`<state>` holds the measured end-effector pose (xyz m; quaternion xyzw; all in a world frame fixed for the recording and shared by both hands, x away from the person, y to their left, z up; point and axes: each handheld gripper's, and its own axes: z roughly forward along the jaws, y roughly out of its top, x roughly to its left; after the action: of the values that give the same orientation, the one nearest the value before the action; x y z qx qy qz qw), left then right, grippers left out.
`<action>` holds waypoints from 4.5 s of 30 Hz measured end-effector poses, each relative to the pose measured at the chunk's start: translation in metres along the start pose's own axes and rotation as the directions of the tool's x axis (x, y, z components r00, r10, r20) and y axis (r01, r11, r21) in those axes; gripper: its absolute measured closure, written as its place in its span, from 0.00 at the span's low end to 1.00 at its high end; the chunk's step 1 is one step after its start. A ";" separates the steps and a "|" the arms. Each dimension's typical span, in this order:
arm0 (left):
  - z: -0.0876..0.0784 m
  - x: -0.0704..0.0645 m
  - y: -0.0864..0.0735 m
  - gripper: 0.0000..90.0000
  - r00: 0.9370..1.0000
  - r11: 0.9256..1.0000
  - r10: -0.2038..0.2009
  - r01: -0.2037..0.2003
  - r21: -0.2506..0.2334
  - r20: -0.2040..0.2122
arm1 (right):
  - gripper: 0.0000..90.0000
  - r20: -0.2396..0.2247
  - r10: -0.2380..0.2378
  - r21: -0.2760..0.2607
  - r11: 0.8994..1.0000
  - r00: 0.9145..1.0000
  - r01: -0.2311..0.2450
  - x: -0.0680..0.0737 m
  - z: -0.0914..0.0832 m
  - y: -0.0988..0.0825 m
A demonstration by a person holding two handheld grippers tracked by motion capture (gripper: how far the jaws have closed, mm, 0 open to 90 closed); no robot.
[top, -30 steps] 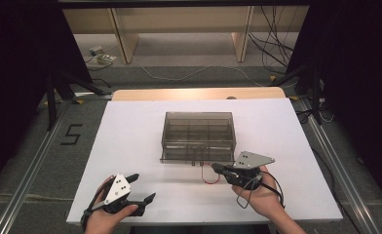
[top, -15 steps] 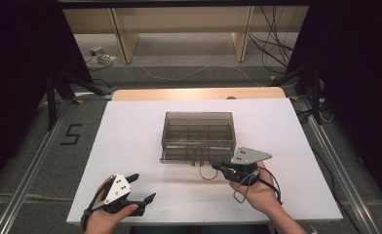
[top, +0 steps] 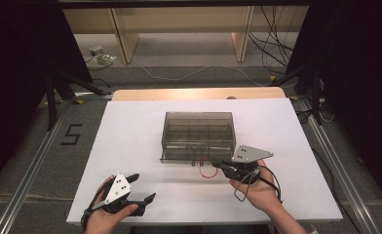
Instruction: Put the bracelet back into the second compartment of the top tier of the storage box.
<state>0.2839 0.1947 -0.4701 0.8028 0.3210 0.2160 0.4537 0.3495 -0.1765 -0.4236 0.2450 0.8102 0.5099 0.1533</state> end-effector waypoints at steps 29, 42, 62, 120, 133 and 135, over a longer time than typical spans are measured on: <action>0.001 -0.001 0.001 0.19 1.000 1.000 0.004 -0.004 0.001 0.004 | 1.00 0.013 0.009 -0.009 1.000 1.000 -0.009 -0.007 0.007 0.009; 0.004 0.001 0.000 0.19 1.000 1.000 0.003 -0.003 0.007 0.007 | 1.00 0.024 0.020 -0.012 1.000 0.999 -0.020 -0.013 0.012 0.012; 0.007 0.001 -0.001 0.19 1.000 1.000 -0.007 0.007 0.012 0.013 | 1.00 0.065 0.030 -0.014 0.999 0.997 -0.029 -0.022 0.017 0.021; 0.005 0.001 0.000 0.19 1.000 1.000 -0.006 0.006 0.005 0.018 | 1.00 0.111 -0.143 0.115 0.985 0.983 0.130 -0.015 0.056 0.030; 0.005 0.001 0.000 0.19 1.000 1.000 -0.007 0.007 0.005 0.018 | 1.00 0.081 -0.137 0.147 0.981 0.987 0.124 -0.014 0.058 0.028; 0.005 0.001 0.000 0.19 1.000 1.000 -0.006 0.006 0.004 0.018 | 0.99 0.080 -0.137 0.148 0.981 0.987 0.124 -0.013 0.059 0.028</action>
<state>0.2878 0.1924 -0.4728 0.8046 0.3199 0.2067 0.4556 0.3967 -0.1299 -0.4236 0.2244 0.8513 0.4278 0.2048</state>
